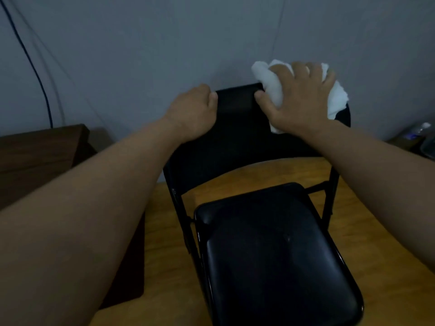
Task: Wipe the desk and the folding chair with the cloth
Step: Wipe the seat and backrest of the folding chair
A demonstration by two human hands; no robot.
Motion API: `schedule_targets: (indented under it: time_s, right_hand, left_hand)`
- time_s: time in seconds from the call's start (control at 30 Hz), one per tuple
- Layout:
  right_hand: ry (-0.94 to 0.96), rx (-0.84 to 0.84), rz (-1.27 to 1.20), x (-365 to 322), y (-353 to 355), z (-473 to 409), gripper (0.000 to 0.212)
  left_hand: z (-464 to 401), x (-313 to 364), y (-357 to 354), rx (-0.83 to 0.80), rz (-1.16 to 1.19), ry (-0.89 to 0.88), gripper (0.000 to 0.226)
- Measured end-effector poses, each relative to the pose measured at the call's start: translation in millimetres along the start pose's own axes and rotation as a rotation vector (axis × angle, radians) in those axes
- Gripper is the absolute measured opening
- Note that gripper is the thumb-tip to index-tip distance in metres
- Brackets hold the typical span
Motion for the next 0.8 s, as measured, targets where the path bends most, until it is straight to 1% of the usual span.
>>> schedule_targets:
  time_s: [0.1,0.17,0.27,0.33,0.37,0.4,0.43,0.47,0.5,0.57,0.63,0.7,0.73,0.77,0.8]
  right_hand:
    - [0.041,-0.009,-0.055,-6,5,4,0.064]
    - [0.052,-0.042,-0.128,-8,8,5,0.068]
    - [0.064,-0.171,-0.158,-10,10,5,0.085]
    - [0.043,-0.257,-0.105,-8,13,7,0.096]
    - [0.048,-0.279,-0.043,-8,16,8,0.095]
    - [0.072,-0.283,0.039,-9,19,10,0.087]
    - [0.094,-0.266,0.132,-11,24,11,0.075]
    - [0.106,-0.233,0.224,-13,30,10,0.063]
    - [0.111,-0.199,0.297,-16,36,9,0.057]
    - [0.086,-0.178,0.348,-24,41,10,0.057]
    - [0.013,-0.237,0.299,-28,38,14,0.062]
    - [-0.07,-0.284,0.21,-28,36,16,0.062]
    - [-0.112,-0.282,0.14,-27,38,14,0.06]
    - [-0.16,-0.266,0.052,-24,43,11,0.057]
    - [-0.211,-0.238,-0.05,-19,49,6,0.053]
  left_hand:
    - [1,1,0,0.027,-0.012,-0.009,0.042]
    - [1,0,-1,0.043,-0.005,-0.017,0.041]
    - [2,0,-2,0.056,0.007,-0.026,0.042]
    - [5,-2,0,0.085,0.024,-0.042,0.044]
    - [7,-1,3,0.116,0.05,-0.051,0.045]
    - [11,-2,6,0.154,0.086,-0.055,0.045]
    - [16,-3,8,0.196,0.137,-0.061,0.045]
    - [22,-2,12,0.238,0.191,-0.068,0.043]
    - [28,0,14,0.277,0.228,-0.076,0.042]
    - [43,7,17,0.381,0.195,-0.109,0.039]
    - [62,21,17,0.499,0.148,-0.15,0.034]
    - [79,37,8,0.532,0.2,-0.194,0.029]
    - [85,43,1,0.496,0.273,-0.196,0.026]
    - [89,48,-8,0.427,0.382,-0.156,0.022]
    - [91,50,-18,0.339,0.515,-0.073,0.018]
Point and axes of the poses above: each hand's wrist, its own z-axis away from the middle knuckle, its own y-axis out of the back of the hand, x = y × z, the point moved 8 cm from there along -z, towards the middle knuckle, and after that the axes turned 10 degrees about x, right-handed, at the moved point
